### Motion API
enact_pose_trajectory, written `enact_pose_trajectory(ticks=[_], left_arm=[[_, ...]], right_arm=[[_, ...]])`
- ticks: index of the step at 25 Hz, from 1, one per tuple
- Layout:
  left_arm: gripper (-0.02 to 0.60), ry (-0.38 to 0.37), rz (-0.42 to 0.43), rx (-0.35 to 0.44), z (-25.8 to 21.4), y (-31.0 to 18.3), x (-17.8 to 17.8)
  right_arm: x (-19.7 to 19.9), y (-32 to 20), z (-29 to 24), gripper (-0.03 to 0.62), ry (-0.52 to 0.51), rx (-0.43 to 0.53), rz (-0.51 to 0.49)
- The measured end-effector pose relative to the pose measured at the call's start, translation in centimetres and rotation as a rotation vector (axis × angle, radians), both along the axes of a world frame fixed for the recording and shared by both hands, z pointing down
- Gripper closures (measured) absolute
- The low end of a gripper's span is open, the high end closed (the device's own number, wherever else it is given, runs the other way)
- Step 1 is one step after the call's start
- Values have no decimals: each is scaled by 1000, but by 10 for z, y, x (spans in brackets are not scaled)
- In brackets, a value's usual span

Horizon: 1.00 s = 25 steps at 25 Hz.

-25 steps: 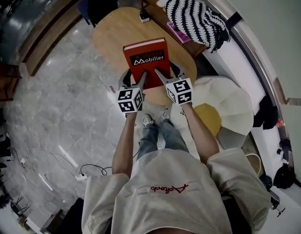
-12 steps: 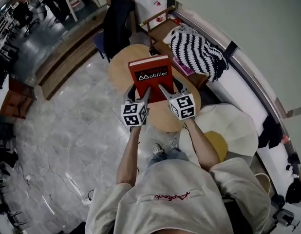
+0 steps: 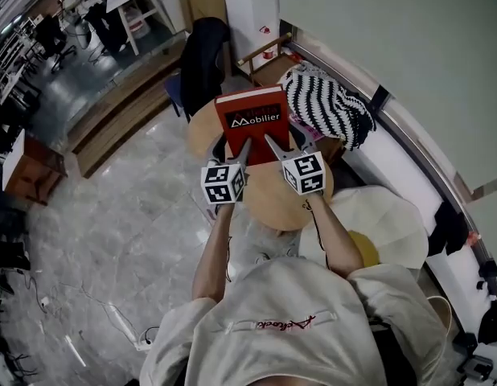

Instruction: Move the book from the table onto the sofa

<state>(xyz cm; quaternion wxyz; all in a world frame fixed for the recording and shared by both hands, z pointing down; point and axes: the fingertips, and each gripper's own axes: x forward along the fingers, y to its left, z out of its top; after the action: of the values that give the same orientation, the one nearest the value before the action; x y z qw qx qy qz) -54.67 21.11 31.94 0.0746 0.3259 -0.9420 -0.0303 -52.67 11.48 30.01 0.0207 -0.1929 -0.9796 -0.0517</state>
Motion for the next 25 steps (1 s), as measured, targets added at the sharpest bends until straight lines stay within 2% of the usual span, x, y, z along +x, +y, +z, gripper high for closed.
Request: enact_pose_trajectory(ticks=[7, 13, 18, 25], left_arm=[[293, -34, 16, 6, -18, 10, 7], [293, -40, 65, 10, -19, 6, 10], [293, -38, 131, 13, -19, -10, 13], [293, -36, 259, 12, -17, -61, 29]], right_arm=[[9, 10, -17, 329, -37, 8, 16], [16, 8, -19, 328, -42, 14, 64], [26, -7, -19, 329, -39, 21, 128], [53, -53, -18, 329, -43, 24, 255]])
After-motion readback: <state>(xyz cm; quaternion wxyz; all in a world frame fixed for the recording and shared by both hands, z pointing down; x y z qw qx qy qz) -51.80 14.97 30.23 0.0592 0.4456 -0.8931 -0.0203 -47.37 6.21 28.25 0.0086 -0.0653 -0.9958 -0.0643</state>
